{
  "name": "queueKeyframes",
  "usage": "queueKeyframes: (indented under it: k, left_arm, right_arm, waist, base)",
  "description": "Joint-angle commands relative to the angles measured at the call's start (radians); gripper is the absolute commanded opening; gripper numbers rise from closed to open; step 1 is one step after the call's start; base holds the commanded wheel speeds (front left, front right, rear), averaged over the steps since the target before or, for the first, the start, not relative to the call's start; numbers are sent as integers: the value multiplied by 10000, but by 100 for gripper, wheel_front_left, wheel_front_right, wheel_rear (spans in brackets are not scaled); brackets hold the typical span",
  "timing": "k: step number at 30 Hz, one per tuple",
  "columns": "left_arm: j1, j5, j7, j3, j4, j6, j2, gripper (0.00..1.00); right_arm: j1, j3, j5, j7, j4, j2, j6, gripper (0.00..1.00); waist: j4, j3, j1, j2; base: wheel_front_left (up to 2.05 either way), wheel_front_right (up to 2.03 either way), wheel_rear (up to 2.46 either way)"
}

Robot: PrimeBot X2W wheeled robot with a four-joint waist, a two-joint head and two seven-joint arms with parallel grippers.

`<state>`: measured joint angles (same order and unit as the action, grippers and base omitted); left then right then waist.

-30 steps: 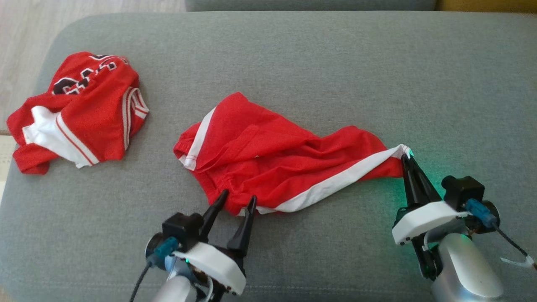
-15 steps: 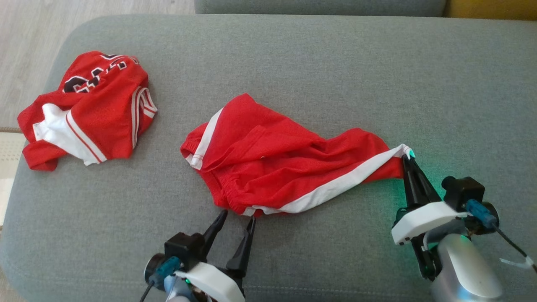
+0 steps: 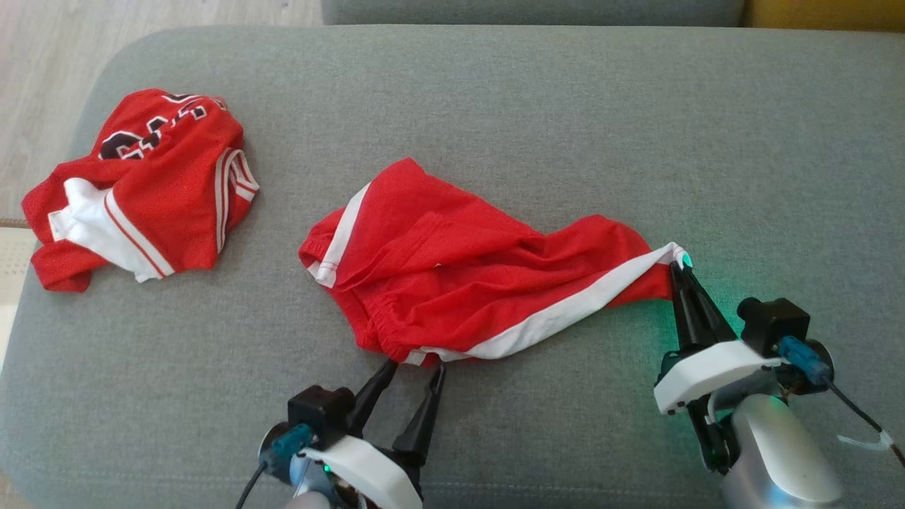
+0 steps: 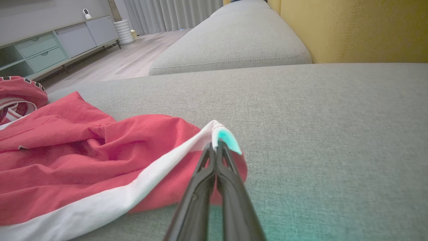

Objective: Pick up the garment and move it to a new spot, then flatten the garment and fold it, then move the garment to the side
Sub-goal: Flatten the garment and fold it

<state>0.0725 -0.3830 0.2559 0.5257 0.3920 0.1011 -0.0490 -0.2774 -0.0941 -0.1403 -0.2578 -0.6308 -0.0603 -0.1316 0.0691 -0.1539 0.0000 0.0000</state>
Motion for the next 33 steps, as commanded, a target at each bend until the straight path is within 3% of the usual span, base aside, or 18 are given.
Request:
queueKeyframes:
  k: [1, 5, 6, 7, 10, 11, 19, 25, 29, 33]
  left_arm:
    - [378, -61, 59, -232, -261, 42, -12, 100]
    - [468, -104, 59, -255, -198, 71, -12, 98]
    - [479, -109, 59, -263, -185, 77, -12, 86]
    - [488, -107, 59, -267, -178, 82, -12, 62]
    - [537, -48, 59, -291, -169, 89, -12, 11]
    - [557, -25, 59, -302, -161, 92, -12, 0]
    - [657, 100, 59, -632, -381, 130, -12, 0]
    - [1235, 541, 59, -1413, -1287, 213, -24, 0]
    - [1968, 829, 59, -1706, -1600, 259, -355, 0]
    - [3427, 880, 59, -1770, -1853, 287, -1202, 0]
  right_arm:
    - [-264, -273, -35, -40, 297, 99, 9, 0]
    - [-291, -298, -65, -40, 326, 99, 9, 0]
    - [-289, -301, -75, -40, 340, 100, 9, 0]
    - [-285, -305, -82, -40, 354, 100, 9, 0]
    - [-280, -289, -96, -40, 385, 100, 9, 0]
    - [-280, -285, -98, -40, 392, 100, 9, 0]
    - [-323, -200, -229, -40, 611, 100, 9, 0]
    - [-558, -124, -525, -40, 1518, 100, 9, 0]
    - [-889, -113, -609, -40, 2109, -7, 9, 0]
    - [-1624, -96, -745, -40, 2978, -429, 9, 0]
  waist:
    - [-28, -27, 0, 0]
    - [-85, -79, 0, 0]
    - [-93, -87, 0, 0]
    - [-99, -96, 0, 0]
    - [-93, -124, 0, 0]
    - [-90, -130, 0, 0]
    - [-43, 2, 0, 0]
    - [-159, 519, 0, 0]
    - [-291, 769, 0, 0]
    - [-517, 1011, 0, 0]
  base:
    - [0, 0, 0]
    - [0, 0, 0]
    - [0, 0, 0]
    - [0, 0, 0]
    - [0, 0, 0]
    - [0, 0, 0]
    - [0, 0, 0]
    - [0, 0, 0]
    - [0, 0, 0]
    - [0, 0, 0]
